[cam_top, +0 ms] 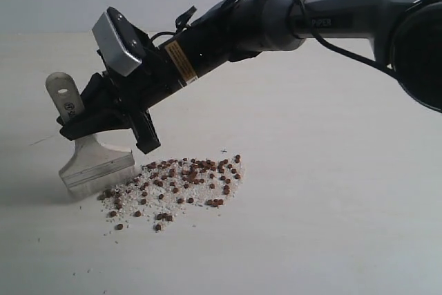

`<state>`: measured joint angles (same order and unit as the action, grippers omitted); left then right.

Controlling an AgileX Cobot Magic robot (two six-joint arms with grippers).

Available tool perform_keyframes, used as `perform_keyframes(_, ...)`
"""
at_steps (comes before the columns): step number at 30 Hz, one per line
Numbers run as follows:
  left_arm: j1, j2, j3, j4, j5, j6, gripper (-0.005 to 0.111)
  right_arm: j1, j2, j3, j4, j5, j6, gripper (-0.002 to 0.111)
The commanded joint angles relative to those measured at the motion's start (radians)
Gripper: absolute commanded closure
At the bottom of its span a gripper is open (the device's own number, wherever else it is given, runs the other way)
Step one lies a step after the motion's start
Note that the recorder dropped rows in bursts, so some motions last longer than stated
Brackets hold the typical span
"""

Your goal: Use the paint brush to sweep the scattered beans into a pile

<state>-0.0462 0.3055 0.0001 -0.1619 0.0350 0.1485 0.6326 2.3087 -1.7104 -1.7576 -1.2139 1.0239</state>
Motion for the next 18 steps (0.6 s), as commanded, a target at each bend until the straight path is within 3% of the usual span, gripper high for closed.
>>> perform_keyframes(1, -0.002, -0.004, 0.000, -0.006, -0.003, 0.002, 0.107, -0.006, -0.068, -0.006, 0.013, -0.007, 0.009, 0.108)
perform_keyframes(6, -0.002, -0.004, 0.000, -0.006, -0.003, 0.002, 0.107, -0.006, -0.143, -0.006, 0.013, 0.048, 0.068, 0.108)
perform_keyframes(13, -0.002, -0.004, 0.000, -0.006, -0.003, 0.002, 0.107, -0.006, -0.263, 0.019, 0.013, 0.453, 0.617, 0.108)
perform_keyframes(18, -0.002, -0.004, 0.000, -0.006, -0.003, 0.002, 0.107, 0.042, -0.351, 0.146, 0.013, 0.832, 0.851, 0.108)
